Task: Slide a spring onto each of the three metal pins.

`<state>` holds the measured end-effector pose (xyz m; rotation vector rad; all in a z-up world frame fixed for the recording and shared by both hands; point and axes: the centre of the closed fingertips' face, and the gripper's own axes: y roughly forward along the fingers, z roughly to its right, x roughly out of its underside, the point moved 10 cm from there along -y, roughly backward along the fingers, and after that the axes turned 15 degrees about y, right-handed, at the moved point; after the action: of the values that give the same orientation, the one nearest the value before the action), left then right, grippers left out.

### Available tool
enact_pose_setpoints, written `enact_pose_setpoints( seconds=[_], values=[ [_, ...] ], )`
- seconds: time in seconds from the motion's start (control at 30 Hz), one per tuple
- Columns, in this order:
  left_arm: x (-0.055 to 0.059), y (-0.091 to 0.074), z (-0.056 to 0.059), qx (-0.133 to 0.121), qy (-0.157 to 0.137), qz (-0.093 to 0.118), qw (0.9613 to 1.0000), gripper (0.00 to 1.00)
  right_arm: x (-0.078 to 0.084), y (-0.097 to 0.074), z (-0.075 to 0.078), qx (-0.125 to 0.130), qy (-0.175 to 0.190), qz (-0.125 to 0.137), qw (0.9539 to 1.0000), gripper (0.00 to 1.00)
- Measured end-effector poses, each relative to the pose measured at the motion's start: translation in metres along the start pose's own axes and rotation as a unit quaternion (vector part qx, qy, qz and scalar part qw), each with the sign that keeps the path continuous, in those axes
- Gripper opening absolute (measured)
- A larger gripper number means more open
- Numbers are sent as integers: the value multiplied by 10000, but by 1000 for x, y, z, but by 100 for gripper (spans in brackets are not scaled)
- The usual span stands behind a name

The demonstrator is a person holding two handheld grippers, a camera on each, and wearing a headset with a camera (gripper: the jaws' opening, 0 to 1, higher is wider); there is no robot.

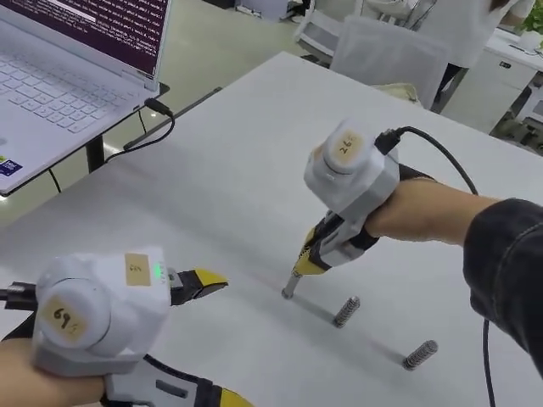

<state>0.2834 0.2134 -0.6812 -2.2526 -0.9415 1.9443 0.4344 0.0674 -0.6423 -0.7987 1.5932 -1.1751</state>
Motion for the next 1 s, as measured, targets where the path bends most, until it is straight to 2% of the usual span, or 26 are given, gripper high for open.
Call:
enact_pose_setpoints(
  seconds=[0.57,1.0],
  values=[
    [3,2,0,26,-47,-31,10000,77,7,26,1,8,-15,-112,9999,8],
    [4,4,0,58,-59,-52,10000,76,11,37,-2,-41,42,-123,9999,8]
  ],
)
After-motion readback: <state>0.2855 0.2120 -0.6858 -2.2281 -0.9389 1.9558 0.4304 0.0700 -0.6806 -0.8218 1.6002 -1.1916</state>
